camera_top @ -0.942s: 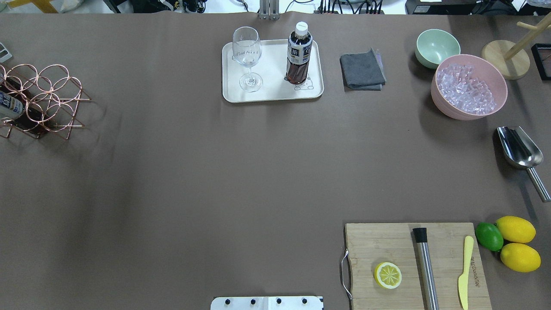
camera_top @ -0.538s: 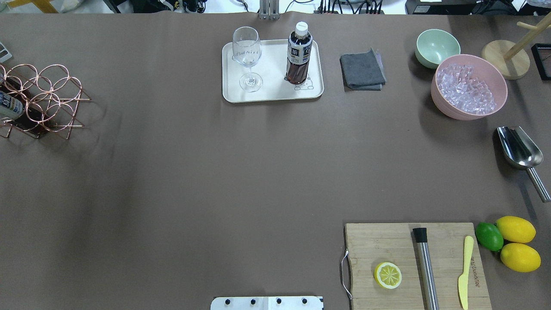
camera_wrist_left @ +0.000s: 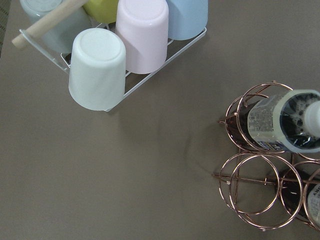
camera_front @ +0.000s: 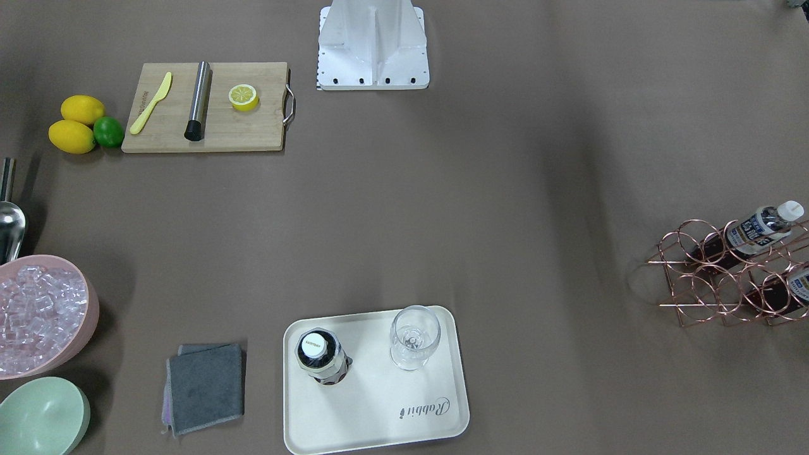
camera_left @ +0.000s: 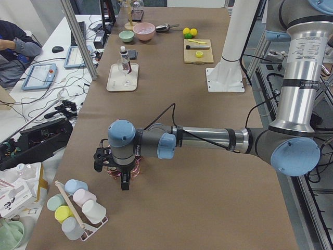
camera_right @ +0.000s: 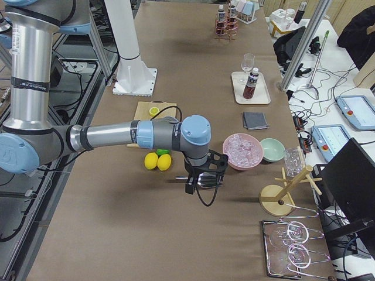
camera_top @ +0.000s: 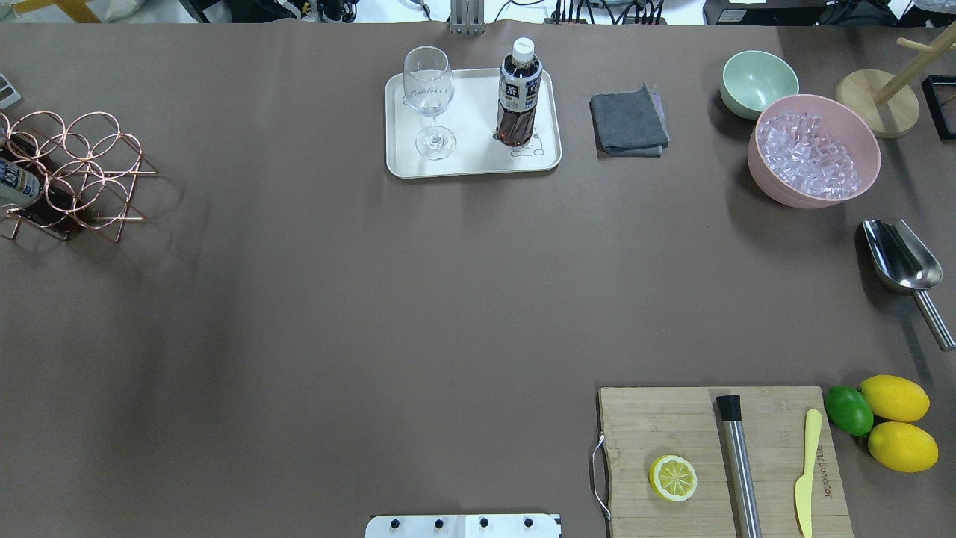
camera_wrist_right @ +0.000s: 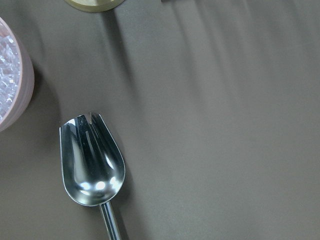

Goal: Take tea from basket to plate

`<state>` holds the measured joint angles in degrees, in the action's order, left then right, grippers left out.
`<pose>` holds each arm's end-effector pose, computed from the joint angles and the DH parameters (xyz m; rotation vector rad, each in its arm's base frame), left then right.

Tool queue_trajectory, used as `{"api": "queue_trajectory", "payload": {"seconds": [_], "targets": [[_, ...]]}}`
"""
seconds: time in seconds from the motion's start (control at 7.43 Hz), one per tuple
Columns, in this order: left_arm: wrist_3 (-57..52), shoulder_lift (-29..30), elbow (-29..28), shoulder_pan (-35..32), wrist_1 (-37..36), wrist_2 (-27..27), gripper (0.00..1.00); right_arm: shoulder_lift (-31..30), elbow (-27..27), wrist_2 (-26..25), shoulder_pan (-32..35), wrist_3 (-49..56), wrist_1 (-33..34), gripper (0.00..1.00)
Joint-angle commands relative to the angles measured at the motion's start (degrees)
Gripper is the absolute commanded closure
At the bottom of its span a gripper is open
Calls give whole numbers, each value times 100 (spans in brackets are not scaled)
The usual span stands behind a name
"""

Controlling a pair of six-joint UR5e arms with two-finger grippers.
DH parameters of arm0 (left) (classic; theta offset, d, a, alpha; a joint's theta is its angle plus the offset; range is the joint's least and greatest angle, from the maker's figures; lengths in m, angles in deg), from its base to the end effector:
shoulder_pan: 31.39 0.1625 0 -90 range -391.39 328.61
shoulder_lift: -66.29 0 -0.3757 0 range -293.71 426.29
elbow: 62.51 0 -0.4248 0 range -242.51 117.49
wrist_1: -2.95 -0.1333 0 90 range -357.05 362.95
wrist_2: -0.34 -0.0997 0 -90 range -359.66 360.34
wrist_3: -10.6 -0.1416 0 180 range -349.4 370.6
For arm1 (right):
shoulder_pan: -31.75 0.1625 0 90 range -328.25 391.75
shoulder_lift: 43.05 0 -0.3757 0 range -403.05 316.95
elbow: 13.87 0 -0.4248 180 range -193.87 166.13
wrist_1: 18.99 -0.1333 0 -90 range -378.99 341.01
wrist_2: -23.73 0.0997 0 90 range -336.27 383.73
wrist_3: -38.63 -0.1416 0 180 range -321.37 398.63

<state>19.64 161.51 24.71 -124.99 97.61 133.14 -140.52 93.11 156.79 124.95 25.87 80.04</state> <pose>-0.0728 -0.5669 0.6093 0.0827 0.7516 -0.1637 0.0628 -0.4679 0.5674 -0.0548 -0.7519 0.2621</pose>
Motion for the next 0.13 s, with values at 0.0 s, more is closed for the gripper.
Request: {"api": "queue_trajectory", "payload": {"seconds": [0.0], "targets": [[2, -4, 6, 0, -9, 0, 2, 53, -98, -17, -4, -16, -42, 0]]}}
